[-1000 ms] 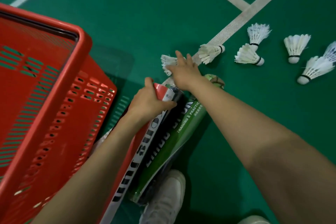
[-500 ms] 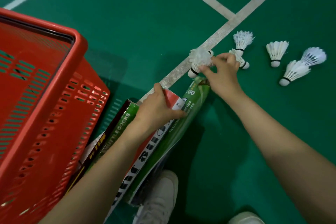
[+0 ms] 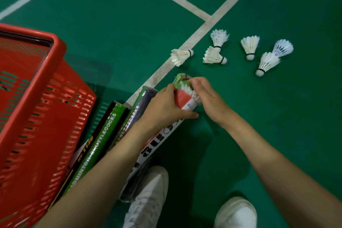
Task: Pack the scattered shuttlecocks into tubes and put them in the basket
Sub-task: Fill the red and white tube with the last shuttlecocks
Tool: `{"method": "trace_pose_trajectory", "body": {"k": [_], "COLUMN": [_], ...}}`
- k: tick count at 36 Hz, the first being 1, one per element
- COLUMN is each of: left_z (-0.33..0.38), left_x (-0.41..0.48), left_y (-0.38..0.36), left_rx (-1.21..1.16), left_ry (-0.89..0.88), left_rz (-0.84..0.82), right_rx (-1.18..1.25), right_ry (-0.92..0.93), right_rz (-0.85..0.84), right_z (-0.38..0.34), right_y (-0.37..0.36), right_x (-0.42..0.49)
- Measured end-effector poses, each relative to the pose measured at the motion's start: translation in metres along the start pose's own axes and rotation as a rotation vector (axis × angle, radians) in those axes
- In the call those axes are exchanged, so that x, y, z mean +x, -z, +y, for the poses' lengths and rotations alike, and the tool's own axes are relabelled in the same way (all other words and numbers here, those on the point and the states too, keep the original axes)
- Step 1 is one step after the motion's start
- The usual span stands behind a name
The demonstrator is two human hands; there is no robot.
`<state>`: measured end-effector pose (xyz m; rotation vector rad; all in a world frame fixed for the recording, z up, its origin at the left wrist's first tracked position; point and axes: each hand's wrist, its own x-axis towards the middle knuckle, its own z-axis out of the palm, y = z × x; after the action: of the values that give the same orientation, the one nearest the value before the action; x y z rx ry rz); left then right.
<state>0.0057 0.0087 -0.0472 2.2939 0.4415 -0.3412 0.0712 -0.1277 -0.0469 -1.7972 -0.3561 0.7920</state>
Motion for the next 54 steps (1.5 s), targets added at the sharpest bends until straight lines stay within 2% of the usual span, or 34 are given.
{"method": "trace_pose_trajectory", "body": {"k": [2, 4, 6, 11, 17, 21, 26, 34, 40, 43, 45, 50, 52, 54], "left_z": [0.008, 0.017, 0.026, 0.049, 0.067, 0.074, 0.078, 0.07, 0.072, 0.071, 0.071, 0.07, 0.072, 0.073], "left_x": [0.007, 0.016, 0.025, 0.055, 0.084, 0.097, 0.108, 0.119, 0.128, 0.127, 0.125, 0.114, 0.108, 0.102], "left_y": [-0.004, -0.008, -0.014, -0.029, -0.052, -0.06, -0.066, -0.08, -0.077, -0.078, -0.078, -0.074, -0.071, -0.067], "left_rx": [0.008, 0.028, 0.034, 0.055, 0.015, -0.028, -0.143, -0.2, -0.23, -0.224, -0.23, -0.277, -0.292, -0.309], "left_ry": [-0.043, -0.067, -0.067, -0.046, -0.003, 0.03, 0.054, 0.094, 0.103, 0.112, 0.117, 0.113, 0.096, 0.079], "left_rz": [-0.01, -0.042, -0.07, -0.145, -0.229, -0.265, -0.259, -0.304, -0.298, -0.285, -0.276, -0.25, -0.217, -0.204], "right_rx": [0.038, 0.036, 0.058, 0.116, -0.077, -0.238, -0.443, -0.527, -0.599, -0.518, -0.5, -0.14, -0.017, 0.037], "right_ry": [-0.033, -0.047, -0.072, -0.137, -0.337, -0.393, -0.459, -0.567, -0.442, -0.399, -0.337, -0.12, -0.056, -0.03], "right_rz": [-0.067, -0.049, 0.066, 0.531, 0.701, 0.722, 0.63, 0.552, 0.676, 0.569, 0.573, 0.86, 0.862, 0.754], "right_z": [0.004, 0.009, 0.017, 0.049, 0.088, 0.087, 0.082, 0.082, 0.087, 0.094, 0.098, 0.085, 0.078, 0.07], "right_y": [0.002, 0.009, 0.022, 0.062, 0.122, 0.153, 0.173, 0.198, 0.196, 0.179, 0.167, 0.154, 0.15, 0.144], "right_x": [-0.003, -0.001, 0.006, 0.028, 0.05, 0.061, 0.082, 0.108, 0.105, 0.095, 0.088, 0.073, 0.067, 0.058]}}
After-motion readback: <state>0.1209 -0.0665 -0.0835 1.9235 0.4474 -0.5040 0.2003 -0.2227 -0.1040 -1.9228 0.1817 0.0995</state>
